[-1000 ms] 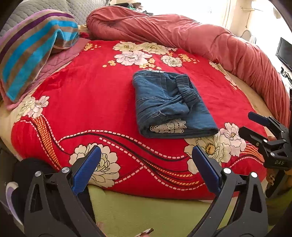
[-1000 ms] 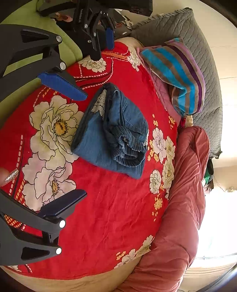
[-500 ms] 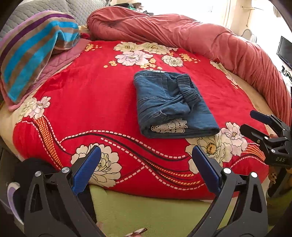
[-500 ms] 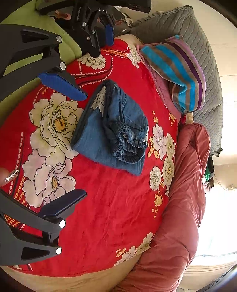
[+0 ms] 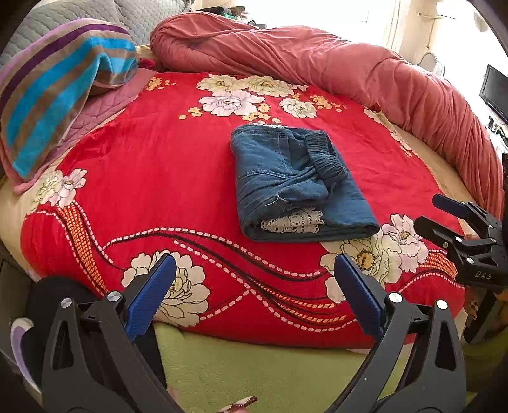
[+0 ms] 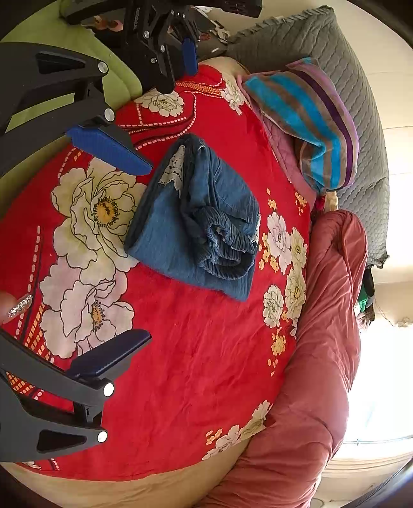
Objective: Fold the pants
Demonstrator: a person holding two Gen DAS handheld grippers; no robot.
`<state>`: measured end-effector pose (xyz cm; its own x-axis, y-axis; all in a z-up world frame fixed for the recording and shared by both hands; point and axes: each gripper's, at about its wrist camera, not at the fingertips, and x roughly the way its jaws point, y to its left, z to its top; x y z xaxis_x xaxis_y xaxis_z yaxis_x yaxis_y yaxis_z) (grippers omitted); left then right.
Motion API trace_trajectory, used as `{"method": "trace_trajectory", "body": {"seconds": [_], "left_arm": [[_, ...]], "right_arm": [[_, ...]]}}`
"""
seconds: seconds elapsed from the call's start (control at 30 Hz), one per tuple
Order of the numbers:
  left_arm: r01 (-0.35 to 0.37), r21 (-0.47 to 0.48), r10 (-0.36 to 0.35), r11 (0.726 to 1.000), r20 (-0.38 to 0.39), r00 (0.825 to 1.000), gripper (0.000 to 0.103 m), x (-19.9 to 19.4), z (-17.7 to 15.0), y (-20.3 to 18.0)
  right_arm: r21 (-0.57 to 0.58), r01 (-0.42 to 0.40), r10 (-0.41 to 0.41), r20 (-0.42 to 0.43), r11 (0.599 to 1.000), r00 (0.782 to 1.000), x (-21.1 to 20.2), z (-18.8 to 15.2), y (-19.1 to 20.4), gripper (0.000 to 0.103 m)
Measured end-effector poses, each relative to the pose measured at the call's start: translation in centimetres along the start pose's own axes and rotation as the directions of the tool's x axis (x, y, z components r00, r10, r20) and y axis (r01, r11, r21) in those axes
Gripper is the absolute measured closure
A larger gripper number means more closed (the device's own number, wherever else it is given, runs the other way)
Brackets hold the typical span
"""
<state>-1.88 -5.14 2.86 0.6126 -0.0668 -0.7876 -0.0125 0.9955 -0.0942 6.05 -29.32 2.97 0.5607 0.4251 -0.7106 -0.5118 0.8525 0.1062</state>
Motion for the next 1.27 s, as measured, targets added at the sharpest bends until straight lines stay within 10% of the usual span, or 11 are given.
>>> {"method": "trace_trajectory", "body": {"seconds": [0.57,0.97,1.1,1.23,1.27], "left_arm": [[0.079,-0.009,-0.079,0.997,-0.005,0.997,0.01,0.3,0.0,0.1],[-0.059,-0.196,0.057,0.979,-0.02,0.998,0.01,3.0,2.8,7.0],[-0.201,-0.294,0.177,0.934,-0.106,0.978,0.01,7.2,5.8,14.2],[-0.418,-0.357,0.375,0.835,-0.186,0.908,0.01,11.2,9.1,22.2],[-0.451,-0.371,0.405,0.812,-0.198,0.892,0.01,12.1,9.9,23.9]], "right_arm": [[0.021,0.022,-0.022,-0.013,1.0,1.0,0.7,-0.2,-0.7,0.006],[0.152,0.16,-0.156,-0.036,0.975,0.987,1.9,-0.6,-6.7,0.006],[0.261,0.351,-0.337,-0.098,0.899,0.936,2.6,-1.0,-13.8,0.006],[0.421,0.564,-0.517,-0.233,0.71,0.824,2.7,-2.5,-24.7,0.006],[0.421,0.564,-0.517,-0.233,0.71,0.824,2.7,-2.5,-24.7,0.005]]}}
